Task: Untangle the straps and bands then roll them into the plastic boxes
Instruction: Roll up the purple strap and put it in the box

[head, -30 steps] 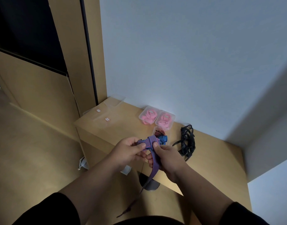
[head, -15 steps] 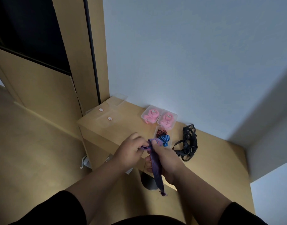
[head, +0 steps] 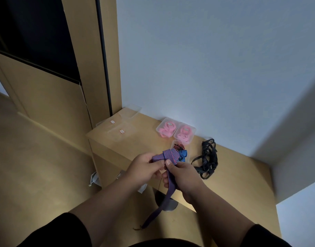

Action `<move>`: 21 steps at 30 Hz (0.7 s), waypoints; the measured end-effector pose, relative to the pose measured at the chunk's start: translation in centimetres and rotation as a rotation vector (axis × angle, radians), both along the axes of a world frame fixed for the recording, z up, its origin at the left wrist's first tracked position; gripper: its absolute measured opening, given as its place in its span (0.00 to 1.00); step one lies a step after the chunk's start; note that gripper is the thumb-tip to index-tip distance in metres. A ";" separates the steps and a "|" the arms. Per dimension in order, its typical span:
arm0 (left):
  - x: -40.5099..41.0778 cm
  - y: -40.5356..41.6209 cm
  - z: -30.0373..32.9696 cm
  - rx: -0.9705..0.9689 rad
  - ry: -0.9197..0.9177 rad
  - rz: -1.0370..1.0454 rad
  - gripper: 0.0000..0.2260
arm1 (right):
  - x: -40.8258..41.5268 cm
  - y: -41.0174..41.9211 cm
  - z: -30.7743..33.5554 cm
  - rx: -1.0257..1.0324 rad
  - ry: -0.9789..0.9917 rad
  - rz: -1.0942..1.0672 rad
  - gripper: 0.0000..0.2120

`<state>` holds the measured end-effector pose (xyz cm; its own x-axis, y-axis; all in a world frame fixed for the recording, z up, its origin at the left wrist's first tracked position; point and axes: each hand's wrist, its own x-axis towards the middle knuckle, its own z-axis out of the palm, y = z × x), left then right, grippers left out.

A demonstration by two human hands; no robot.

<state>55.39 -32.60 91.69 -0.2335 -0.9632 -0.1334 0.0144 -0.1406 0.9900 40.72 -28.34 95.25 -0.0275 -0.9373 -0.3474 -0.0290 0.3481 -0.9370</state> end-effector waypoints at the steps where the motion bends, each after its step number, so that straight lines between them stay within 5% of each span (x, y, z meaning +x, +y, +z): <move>1: -0.1 0.0 -0.1 -0.033 -0.032 0.032 0.02 | 0.1 0.0 0.0 0.021 0.019 0.000 0.16; 8: 0.4 -0.1 -0.3 -0.591 -0.597 0.096 0.01 | 0.7 0.3 0.6 0.143 -0.110 -0.030 0.23; 12: -0.2 -0.1 -0.1 -0.742 -0.603 0.011 0.05 | 0.7 0.1 0.2 0.205 -0.209 -0.114 0.30; 15: 0.0 -0.3 -1.0 -0.593 -0.439 -0.127 0.11 | 0.2 -0.2 0.0 0.132 -0.186 -0.134 0.25; 21: 0.3 0.8 -1.2 0.120 0.124 -0.077 0.14 | 0.0 -0.4 0.5 0.047 -0.161 -0.086 0.20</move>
